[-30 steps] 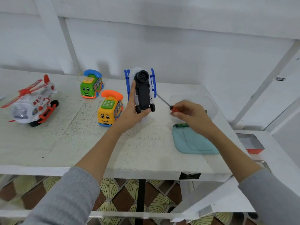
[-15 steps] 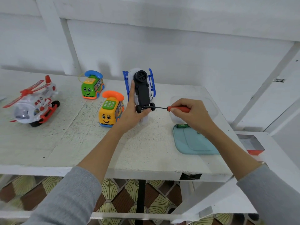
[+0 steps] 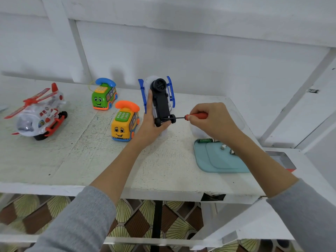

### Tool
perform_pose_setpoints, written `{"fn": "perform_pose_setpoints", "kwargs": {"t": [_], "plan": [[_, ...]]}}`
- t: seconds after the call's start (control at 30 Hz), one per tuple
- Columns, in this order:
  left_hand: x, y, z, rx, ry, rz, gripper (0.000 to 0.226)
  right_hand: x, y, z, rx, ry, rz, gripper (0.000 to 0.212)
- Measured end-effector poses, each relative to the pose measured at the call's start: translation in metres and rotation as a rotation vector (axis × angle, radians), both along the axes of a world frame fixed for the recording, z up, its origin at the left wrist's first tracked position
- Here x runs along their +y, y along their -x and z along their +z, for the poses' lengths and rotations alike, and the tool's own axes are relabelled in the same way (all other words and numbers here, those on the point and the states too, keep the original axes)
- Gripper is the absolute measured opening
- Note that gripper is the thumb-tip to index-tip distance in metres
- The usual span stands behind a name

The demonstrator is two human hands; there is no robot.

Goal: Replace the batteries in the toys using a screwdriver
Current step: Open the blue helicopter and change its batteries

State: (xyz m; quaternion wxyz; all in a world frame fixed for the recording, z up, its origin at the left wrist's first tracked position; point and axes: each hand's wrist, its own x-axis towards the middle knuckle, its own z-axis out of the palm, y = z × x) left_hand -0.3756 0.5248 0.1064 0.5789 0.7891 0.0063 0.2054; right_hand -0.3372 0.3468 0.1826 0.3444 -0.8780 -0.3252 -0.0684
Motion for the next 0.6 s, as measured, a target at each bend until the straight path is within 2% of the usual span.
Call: {"fn": "perform_pose_setpoints", "kwargs": {"t": [0.13,0.27,0.33,0.4,0.6], "plan": [[0.001,-0.004,-0.004,-0.017,-0.006,0.001,0.097,0.008,0.003,0.01,-0.031,0.088,-0.025,0.015],[0.002,-0.006,-0.005,-0.033,-0.041,0.001,0.098,0.017,0.003,0.021,-0.098,0.264,-0.066,0.044],[0.001,-0.005,-0.004,-0.047,-0.03,0.014,0.097,0.019,0.002,0.025,-0.105,0.242,-0.018,0.037],[0.001,-0.005,-0.004,-0.062,-0.022,0.01,0.096,0.019,0.002,0.026,-0.127,0.203,0.06,0.015],[0.003,-0.006,-0.005,-0.035,-0.018,-0.005,0.097,0.016,0.003,0.034,-0.259,0.09,0.256,0.015]]}}
